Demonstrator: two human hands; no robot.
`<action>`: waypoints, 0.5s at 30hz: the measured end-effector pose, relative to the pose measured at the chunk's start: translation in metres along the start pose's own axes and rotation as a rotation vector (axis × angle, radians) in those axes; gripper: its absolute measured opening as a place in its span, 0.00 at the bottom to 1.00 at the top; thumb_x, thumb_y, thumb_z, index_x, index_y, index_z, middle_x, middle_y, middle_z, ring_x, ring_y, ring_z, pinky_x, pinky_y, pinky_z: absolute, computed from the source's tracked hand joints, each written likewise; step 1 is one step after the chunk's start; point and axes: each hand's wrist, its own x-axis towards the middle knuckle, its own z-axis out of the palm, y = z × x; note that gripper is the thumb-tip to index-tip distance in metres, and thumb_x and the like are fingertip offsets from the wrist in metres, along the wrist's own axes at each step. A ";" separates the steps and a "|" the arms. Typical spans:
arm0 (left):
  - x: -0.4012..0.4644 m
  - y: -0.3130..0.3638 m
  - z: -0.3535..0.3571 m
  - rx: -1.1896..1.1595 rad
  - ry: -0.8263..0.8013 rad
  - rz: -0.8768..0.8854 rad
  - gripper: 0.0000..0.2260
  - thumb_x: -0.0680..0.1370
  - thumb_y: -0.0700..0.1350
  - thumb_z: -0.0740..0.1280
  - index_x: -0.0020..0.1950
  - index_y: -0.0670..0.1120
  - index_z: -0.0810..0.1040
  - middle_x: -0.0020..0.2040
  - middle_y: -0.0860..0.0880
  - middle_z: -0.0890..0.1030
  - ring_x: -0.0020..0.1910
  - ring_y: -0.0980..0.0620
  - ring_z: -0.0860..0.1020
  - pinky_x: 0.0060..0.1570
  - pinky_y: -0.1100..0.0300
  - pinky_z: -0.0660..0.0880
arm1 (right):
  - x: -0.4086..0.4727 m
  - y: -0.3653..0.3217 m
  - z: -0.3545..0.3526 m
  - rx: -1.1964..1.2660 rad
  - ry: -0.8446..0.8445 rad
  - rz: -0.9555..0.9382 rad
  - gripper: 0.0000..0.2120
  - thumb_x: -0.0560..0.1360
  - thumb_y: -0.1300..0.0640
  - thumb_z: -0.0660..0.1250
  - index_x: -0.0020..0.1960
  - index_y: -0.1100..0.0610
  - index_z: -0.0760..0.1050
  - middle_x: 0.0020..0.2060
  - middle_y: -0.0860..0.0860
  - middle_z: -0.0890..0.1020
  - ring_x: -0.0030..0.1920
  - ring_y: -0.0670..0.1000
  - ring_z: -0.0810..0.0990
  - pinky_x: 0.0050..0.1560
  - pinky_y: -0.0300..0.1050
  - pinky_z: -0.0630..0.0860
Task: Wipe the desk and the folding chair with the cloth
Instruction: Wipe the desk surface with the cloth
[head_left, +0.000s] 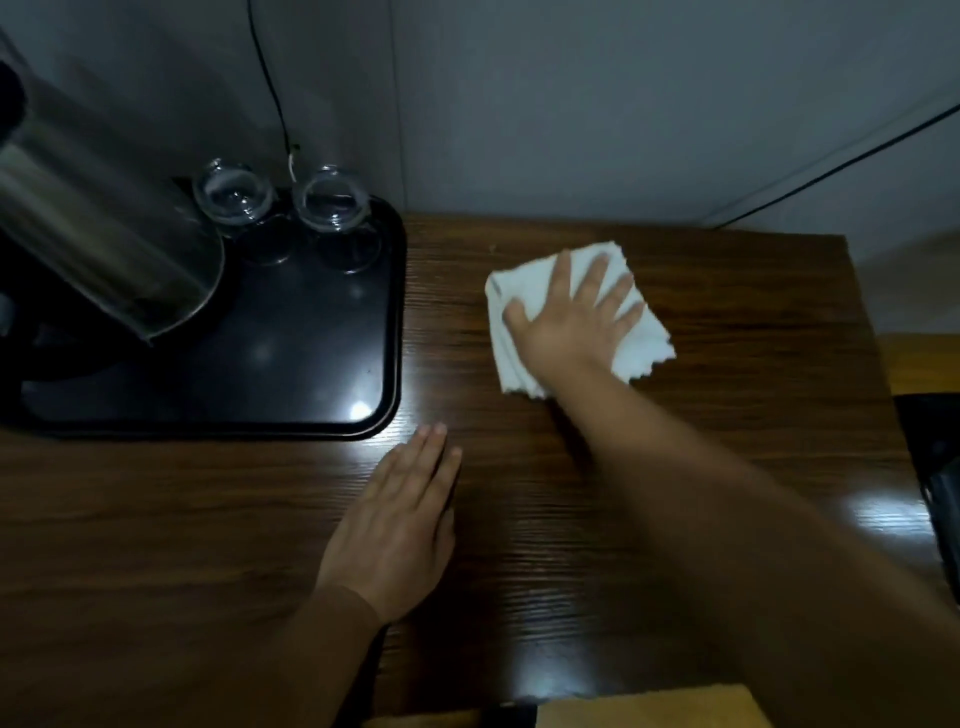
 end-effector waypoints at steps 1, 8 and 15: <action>0.000 0.000 0.001 -0.007 -0.010 -0.004 0.27 0.81 0.50 0.56 0.79 0.43 0.63 0.82 0.43 0.58 0.82 0.47 0.53 0.78 0.48 0.55 | 0.021 -0.011 -0.004 0.010 0.005 0.006 0.45 0.72 0.29 0.50 0.83 0.51 0.47 0.82 0.63 0.45 0.79 0.72 0.41 0.74 0.75 0.38; 0.001 -0.003 0.004 0.000 -0.068 -0.010 0.27 0.83 0.52 0.51 0.81 0.44 0.56 0.83 0.45 0.52 0.82 0.49 0.46 0.79 0.49 0.51 | 0.082 -0.035 -0.017 -0.034 -0.004 0.012 0.44 0.72 0.28 0.46 0.83 0.48 0.49 0.83 0.59 0.47 0.80 0.70 0.41 0.74 0.74 0.36; 0.000 0.001 -0.003 -0.026 -0.047 0.014 0.27 0.82 0.51 0.50 0.80 0.43 0.60 0.82 0.42 0.55 0.82 0.47 0.51 0.80 0.50 0.49 | -0.039 0.009 0.014 -0.031 0.047 -0.062 0.43 0.73 0.28 0.48 0.82 0.47 0.47 0.83 0.58 0.46 0.80 0.68 0.40 0.76 0.72 0.35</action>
